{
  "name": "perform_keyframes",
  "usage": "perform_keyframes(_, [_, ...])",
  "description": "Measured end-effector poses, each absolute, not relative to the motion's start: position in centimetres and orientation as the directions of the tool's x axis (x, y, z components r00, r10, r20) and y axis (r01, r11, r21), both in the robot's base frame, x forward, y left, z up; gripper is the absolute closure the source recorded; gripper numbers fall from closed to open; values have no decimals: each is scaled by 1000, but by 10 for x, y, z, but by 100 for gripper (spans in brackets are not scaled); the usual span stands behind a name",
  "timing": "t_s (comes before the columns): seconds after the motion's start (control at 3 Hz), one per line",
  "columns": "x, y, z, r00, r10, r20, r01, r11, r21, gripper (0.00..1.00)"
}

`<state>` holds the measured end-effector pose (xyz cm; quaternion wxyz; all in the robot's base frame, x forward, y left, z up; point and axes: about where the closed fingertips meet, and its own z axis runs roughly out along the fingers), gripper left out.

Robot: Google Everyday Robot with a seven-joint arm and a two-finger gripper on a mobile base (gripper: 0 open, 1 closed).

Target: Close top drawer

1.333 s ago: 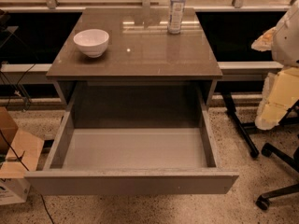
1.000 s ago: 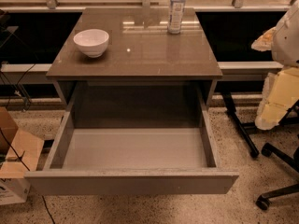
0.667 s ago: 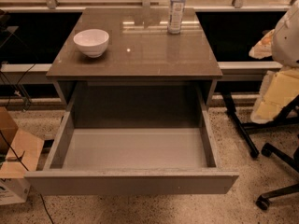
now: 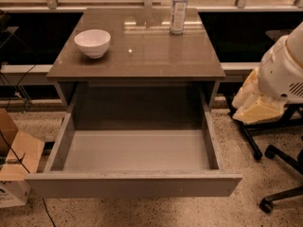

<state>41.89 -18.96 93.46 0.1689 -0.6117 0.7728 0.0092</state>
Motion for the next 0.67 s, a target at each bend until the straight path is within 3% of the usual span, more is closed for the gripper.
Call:
perform_keyframes(0.33, [399, -169, 890, -166, -925, -343, -966, 222, -133, 86])
perform_keyframes(0.67, [378, -160, 840, -190, -898, -396, -972, 229, -52, 100])
